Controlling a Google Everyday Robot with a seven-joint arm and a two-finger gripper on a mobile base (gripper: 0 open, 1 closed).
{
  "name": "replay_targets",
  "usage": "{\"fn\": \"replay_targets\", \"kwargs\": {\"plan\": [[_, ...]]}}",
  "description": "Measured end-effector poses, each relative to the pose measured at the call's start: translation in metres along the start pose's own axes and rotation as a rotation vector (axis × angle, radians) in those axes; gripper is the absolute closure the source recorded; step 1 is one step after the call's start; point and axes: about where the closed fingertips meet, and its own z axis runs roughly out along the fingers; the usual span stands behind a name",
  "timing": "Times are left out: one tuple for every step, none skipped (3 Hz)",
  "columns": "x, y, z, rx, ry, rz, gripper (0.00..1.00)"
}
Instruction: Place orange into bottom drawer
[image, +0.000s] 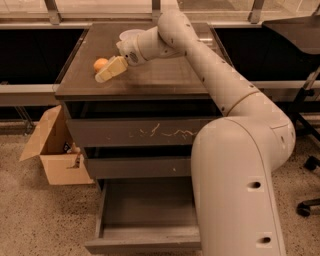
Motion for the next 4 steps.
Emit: {"fn": "replay_targets", "kwargs": {"plan": [[0.004,-0.002,0.015,-0.015,0.008,0.034,0.0],[0.011,-0.007,0.027,-0.018,0.012,0.057,0.0],[0.016,-0.011,0.039,-0.025,0.011,0.071,0.0],[0.018,-0.014,0.05,-0.036,0.005,0.077,0.19]]}}
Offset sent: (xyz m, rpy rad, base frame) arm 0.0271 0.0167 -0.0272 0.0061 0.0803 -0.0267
